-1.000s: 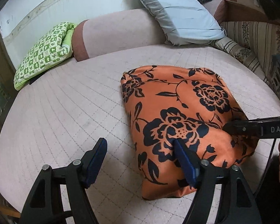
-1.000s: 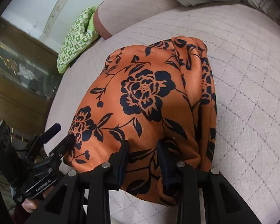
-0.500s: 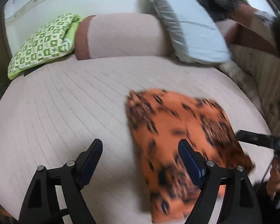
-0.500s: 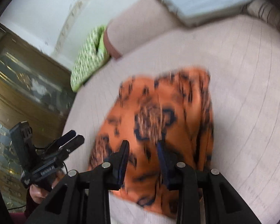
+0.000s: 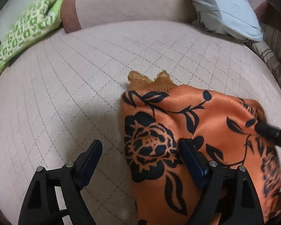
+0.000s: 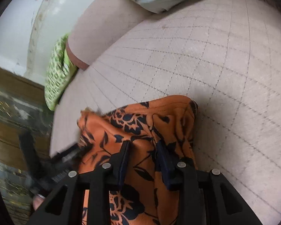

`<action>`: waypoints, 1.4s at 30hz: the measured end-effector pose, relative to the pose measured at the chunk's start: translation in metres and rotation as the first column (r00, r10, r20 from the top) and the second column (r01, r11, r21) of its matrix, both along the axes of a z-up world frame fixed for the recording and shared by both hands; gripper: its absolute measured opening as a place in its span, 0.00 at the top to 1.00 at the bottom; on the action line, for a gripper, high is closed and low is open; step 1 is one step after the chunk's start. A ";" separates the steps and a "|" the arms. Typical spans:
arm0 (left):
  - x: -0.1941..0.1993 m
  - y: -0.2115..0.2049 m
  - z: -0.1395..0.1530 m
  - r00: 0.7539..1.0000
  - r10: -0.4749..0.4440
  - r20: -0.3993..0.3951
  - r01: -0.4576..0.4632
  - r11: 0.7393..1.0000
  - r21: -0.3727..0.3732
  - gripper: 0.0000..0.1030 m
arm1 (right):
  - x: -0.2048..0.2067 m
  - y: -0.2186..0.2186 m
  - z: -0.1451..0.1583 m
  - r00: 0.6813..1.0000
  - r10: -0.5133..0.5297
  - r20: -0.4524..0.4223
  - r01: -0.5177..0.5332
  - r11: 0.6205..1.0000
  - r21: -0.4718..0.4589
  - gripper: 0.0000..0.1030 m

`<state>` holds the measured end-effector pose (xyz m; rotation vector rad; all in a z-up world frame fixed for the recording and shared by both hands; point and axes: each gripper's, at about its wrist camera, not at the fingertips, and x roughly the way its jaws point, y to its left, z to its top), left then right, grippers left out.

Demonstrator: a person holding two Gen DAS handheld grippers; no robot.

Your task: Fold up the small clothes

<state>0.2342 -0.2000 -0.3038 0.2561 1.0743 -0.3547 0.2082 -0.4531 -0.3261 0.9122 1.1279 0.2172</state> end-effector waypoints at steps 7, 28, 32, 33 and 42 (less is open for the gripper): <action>-0.033 0.011 0.025 0.998 0.036 0.053 -0.037 0.999 0.018 0.16 | -0.023 0.003 0.030 0.998 0.003 0.064 0.001 0.998 -0.055 0.67; -0.137 0.059 0.043 0.980 0.029 0.199 -0.017 0.998 -0.060 0.13 | -0.134 0.062 0.058 0.992 0.128 0.018 -0.118 0.954 -0.275 0.63; -0.133 0.061 0.038 0.983 0.034 0.179 -0.019 0.996 -0.085 0.12 | -0.133 0.062 0.056 0.990 0.138 0.016 -0.127 0.949 -0.287 0.62; -0.133 0.062 0.037 0.984 0.034 0.175 -0.018 0.996 -0.087 0.11 | -0.132 0.063 0.056 0.990 0.139 0.016 -0.129 0.949 -0.288 0.62; -0.135 0.062 0.031 0.985 0.081 0.152 -0.070 0.995 -0.072 0.05 | -0.122 0.069 0.054 0.979 0.195 0.057 -0.177 0.956 -0.236 0.27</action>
